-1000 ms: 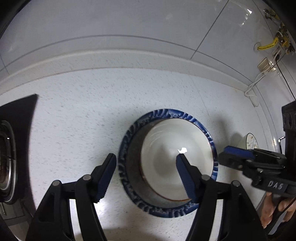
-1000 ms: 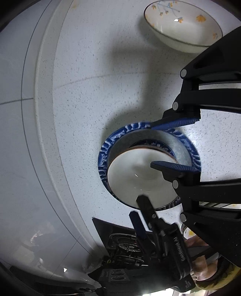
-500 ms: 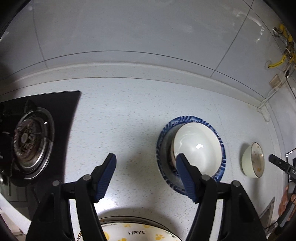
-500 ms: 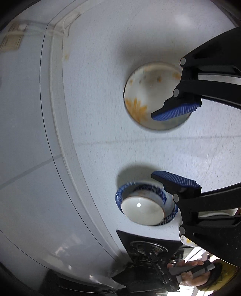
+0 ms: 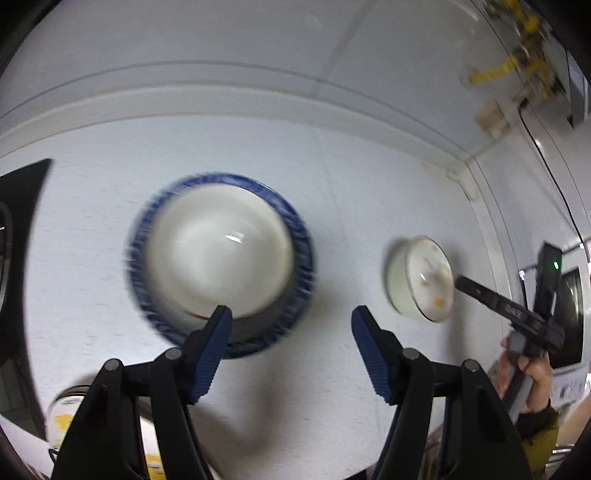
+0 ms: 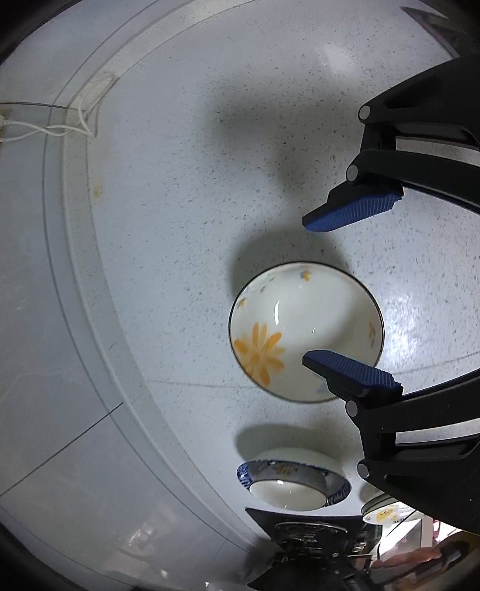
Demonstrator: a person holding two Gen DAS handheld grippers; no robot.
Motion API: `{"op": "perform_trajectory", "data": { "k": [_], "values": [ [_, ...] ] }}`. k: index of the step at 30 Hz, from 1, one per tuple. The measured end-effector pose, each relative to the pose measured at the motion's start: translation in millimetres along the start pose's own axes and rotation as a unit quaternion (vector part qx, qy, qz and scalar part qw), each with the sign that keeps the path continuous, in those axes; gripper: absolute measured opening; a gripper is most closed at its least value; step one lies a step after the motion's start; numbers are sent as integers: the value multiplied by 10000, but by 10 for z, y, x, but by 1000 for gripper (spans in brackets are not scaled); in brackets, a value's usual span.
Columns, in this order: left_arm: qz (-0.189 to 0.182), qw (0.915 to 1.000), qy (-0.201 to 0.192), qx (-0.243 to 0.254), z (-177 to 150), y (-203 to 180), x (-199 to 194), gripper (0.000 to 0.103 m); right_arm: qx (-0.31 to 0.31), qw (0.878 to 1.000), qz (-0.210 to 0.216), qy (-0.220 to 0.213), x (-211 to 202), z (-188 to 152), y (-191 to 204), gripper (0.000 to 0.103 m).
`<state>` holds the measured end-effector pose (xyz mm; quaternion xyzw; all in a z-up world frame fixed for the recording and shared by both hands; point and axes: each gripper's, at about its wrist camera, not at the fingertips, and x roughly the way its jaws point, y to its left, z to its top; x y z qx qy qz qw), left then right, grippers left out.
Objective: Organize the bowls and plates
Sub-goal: 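Close both grippers on the rim of the yellow flower bowl, then carry the yellow flower bowl and lower it into the white bowl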
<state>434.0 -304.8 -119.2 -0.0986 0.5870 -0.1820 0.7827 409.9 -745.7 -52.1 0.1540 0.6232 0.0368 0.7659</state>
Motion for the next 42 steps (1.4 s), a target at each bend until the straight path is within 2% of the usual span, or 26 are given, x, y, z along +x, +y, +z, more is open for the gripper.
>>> {"op": "perform_trajectory", "data": {
  "k": [2,7,14,16,20,22,24,27,36,42],
  "values": [
    [-230,9995,219,49,9,-208,174,66,-28,9999,104,104,62,23,-46,62],
    [-540,9965,612,172,71,-703,608,66,-124,9994,179,252,190,65,-102,62],
    [-563,9924,1078,-204,241,-866,1200,64,-148,9989,270,365,309,85,-149,59],
    [-605,9913,1128,-311,247,-843,1278,57,-162,9987,254,404,348,87,-154,45],
    [-622,9898,1217,-403,245,-879,1441,39,-232,9979,234,563,464,69,-150,27],
    [-653,9898,1233,-289,241,-947,1486,31,-259,9977,225,587,489,50,-148,19],
    [-678,9903,1199,-177,248,-1045,1520,18,-270,9975,225,607,511,45,-148,13],
    [-598,9919,1117,-22,244,-1128,1549,18,-274,9976,203,599,517,54,-151,13],
    [-813,9892,1196,-249,238,-1050,1545,17,-176,9978,195,608,483,46,-152,12],
    [-956,9874,1203,-384,175,-847,1322,17,-215,9974,131,674,448,49,-17,12]
  ]
}}
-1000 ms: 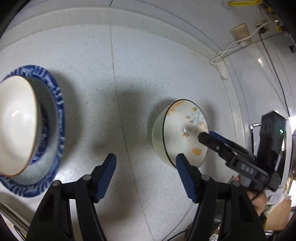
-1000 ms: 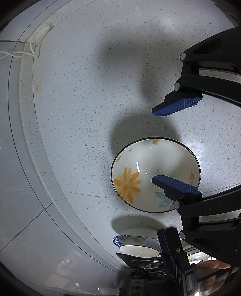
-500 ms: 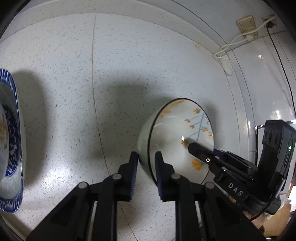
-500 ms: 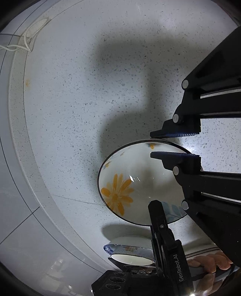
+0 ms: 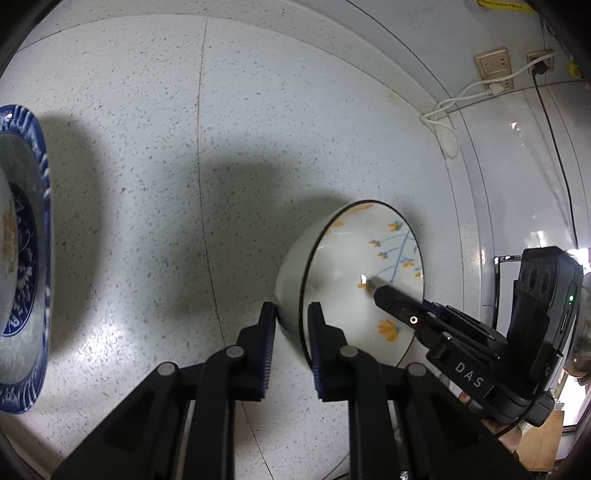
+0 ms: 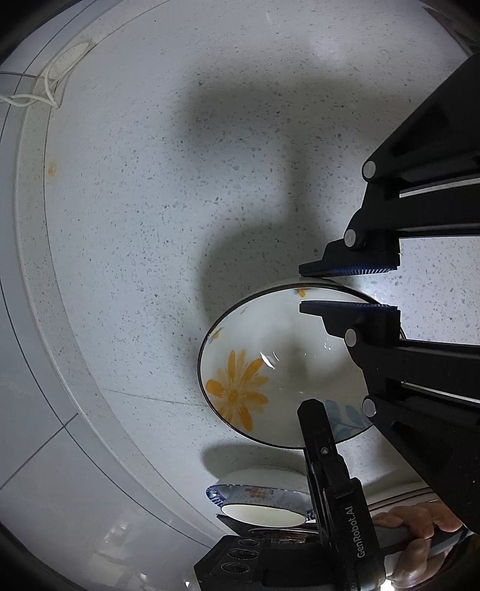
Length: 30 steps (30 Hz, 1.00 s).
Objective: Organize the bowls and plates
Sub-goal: 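Carry the yellow flower bowl and lower it into the white bowl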
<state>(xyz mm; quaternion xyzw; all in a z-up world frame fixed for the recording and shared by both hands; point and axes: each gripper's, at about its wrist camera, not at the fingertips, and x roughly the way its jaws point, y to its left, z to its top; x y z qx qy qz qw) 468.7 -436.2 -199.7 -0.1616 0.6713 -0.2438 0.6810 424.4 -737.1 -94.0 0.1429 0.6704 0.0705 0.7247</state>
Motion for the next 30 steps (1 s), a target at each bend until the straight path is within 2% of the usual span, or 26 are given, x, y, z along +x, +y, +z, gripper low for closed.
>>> {"op": "perform_trajectory", "data": {
  "k": [7,13,18,23,30],
  "values": [
    [-165,9991,-353,-162,-11,193,-585,17,-311,9992,164,-210,-261,117,547,12],
    [9,9951,-871,-458,-2,638,-1377,17,-822,9946,554,-313,-273,250,1351,12],
    [166,9895,-1138,-878,0,1158,-1821,17,-1101,9904,823,-159,-72,320,1949,12],
    [244,9856,-1154,-1214,-11,1536,-1932,17,-1208,9889,856,134,185,294,2276,12],
    [238,9839,-1012,-1451,36,1805,-1812,17,-1244,9887,719,437,367,237,2353,11]
  ]
}}
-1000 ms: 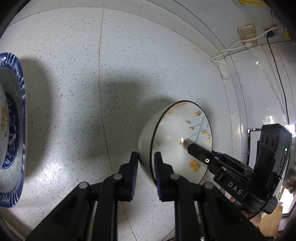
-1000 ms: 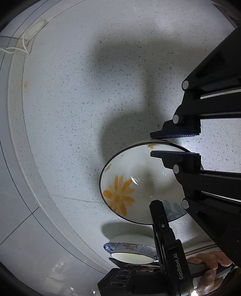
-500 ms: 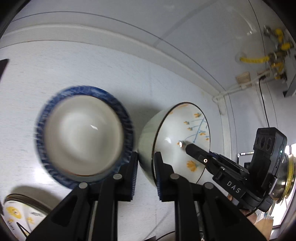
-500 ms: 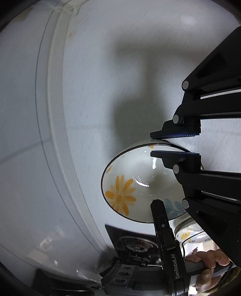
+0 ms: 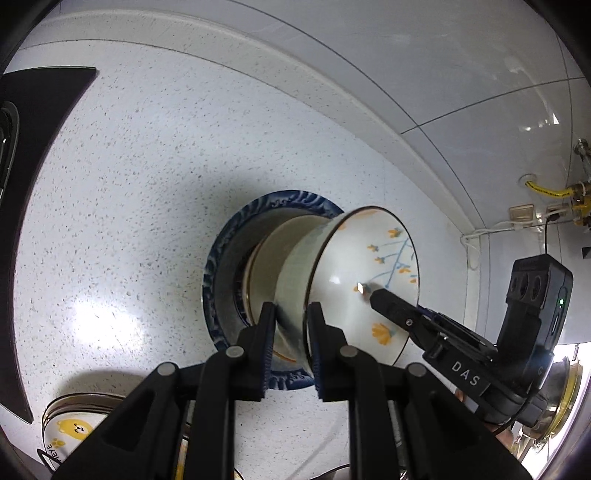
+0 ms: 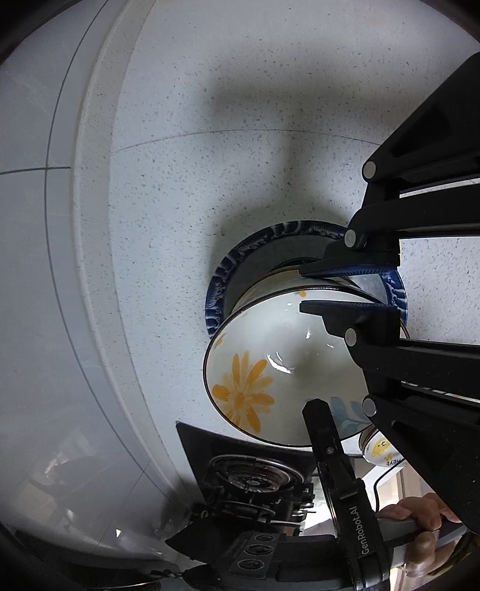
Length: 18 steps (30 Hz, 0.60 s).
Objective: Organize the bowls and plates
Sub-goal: 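Carry the yellow flower bowl and lower it into the white bowl, then open both grippers and pull them back from the bowl stack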
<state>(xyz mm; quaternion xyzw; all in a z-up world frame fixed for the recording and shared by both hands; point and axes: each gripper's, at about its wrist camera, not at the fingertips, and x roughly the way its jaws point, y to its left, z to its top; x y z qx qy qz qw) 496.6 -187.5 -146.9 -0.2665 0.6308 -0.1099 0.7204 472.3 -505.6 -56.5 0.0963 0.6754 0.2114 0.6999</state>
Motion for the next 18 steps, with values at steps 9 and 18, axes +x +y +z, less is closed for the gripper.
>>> {"op": "perform_trajectory", "data": {
  "k": [9,18],
  "values": [
    [47,9998,198,89,102,-100,188,17,-9,9999,10,137,57,61,-48,11],
    [362,9983,-245,391,164,-319,89,18,-198,9997,-171,32,-4,62,-22,13]
  ]
}}
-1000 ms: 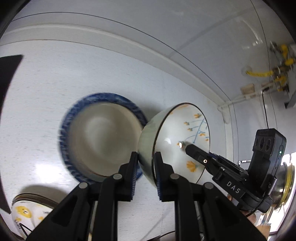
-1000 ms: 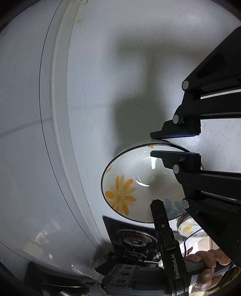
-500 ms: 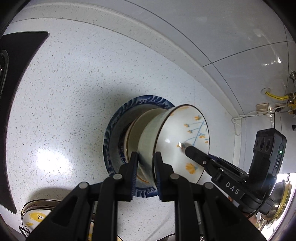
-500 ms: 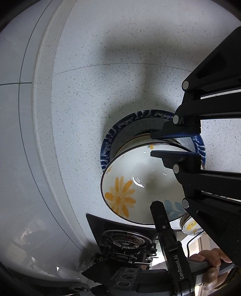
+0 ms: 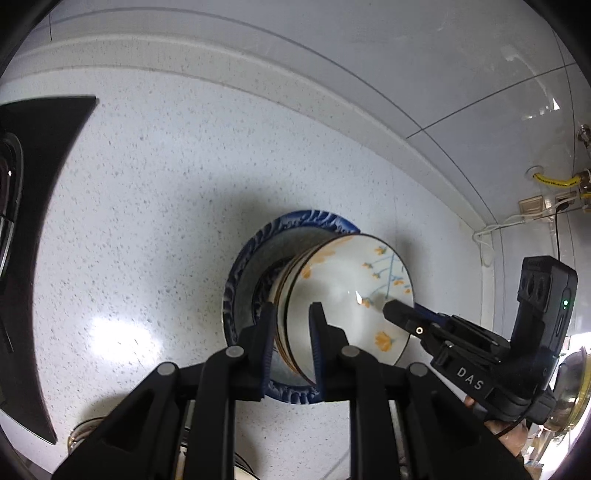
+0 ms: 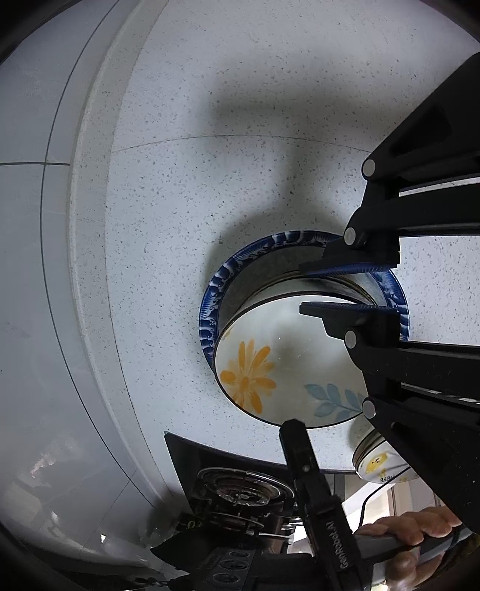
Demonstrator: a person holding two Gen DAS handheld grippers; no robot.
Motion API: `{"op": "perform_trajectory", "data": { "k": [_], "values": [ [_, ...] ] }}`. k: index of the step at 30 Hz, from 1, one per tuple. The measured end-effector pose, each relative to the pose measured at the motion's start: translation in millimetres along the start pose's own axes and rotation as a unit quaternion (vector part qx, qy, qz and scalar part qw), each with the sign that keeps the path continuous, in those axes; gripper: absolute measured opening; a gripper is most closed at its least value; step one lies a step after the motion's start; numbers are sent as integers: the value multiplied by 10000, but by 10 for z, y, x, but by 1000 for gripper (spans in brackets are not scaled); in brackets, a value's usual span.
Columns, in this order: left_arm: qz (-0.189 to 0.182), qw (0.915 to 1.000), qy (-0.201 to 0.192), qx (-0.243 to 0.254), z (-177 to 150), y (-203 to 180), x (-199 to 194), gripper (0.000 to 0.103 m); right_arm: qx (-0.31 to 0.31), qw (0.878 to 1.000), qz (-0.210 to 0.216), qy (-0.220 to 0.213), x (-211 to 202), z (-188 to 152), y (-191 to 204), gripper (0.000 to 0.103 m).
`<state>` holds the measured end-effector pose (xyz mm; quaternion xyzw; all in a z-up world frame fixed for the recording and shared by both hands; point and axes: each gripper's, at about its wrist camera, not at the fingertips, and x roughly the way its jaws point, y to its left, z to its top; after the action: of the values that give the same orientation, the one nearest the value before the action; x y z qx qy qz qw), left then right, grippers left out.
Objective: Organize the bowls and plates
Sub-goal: 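Open both grippers and pull them back from the bowl stack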
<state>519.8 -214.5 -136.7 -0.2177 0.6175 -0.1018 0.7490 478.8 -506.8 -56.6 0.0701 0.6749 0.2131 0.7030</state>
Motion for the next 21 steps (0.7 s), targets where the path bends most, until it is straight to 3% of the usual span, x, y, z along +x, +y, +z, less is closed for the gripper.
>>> {"op": "perform_trajectory", "data": {
  "k": [3,4,6,8,14,18,21],
  "values": [
    [86,9997,-161,156,-35,-60,-57,18,-17,9999,28,-136,-58,-11,-8,14],
    [76,9996,-216,188,-48,-80,-76,18,-15,9997,72,-219,-91,-20,-14,18],
    [70,9991,-348,229,-97,-56,-133,29,13,9992,158,-362,-156,-53,-27,27],
    [49,9982,-518,300,-140,-13,-201,34,-22,9985,165,-527,-214,-91,-20,32],
    [-15,9950,-889,456,-275,85,-430,36,-7,9952,58,-976,-458,-297,-117,45],
    [-50,9919,-1180,471,-344,153,-589,60,38,9916,-73,-1290,-608,-457,-199,49],
    [-58,9888,-1348,633,-406,200,-723,63,-5,9873,-371,-1543,-717,-587,-231,55]
  ]
}}
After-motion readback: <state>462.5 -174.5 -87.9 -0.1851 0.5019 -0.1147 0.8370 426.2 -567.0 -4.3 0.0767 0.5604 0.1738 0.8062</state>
